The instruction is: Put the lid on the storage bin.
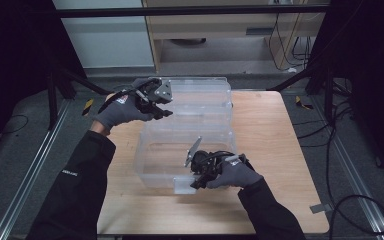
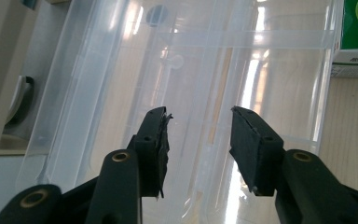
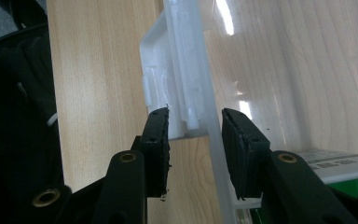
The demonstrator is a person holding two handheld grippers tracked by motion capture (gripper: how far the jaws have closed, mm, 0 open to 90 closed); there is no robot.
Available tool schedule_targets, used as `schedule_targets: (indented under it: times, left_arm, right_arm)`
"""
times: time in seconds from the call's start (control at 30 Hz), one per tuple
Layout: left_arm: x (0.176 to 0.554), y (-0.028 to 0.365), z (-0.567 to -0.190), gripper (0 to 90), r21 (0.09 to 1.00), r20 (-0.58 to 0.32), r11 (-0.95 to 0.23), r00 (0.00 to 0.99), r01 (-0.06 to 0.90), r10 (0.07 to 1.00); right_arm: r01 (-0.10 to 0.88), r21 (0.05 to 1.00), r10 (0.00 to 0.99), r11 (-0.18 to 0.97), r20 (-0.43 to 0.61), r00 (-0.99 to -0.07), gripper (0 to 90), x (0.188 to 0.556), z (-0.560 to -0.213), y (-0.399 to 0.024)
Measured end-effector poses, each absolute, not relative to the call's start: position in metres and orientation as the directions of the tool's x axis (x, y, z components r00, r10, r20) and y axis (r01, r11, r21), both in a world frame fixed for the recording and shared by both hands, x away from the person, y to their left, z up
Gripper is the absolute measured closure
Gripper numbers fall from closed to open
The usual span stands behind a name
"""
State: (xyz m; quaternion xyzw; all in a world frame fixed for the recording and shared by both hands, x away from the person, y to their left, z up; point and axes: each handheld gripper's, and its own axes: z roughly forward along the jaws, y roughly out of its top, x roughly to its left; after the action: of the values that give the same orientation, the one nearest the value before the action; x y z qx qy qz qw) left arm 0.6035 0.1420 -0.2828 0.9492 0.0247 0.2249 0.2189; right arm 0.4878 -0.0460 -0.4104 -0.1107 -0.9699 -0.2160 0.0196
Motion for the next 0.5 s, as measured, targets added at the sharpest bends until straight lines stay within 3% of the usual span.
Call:
schedule_targets:
  times: [0.5]
  left_arm:
    - [0.627, 0.13, -0.304, 60.6, 0.374, 0.39, -0.926, 0.914, -0.046, 0.113]
  right_arm:
    - [0.224, 0.411, 0.203, 0.883, 0.095, -0.975, 62.9, 0.489, -0.411, -0.046]
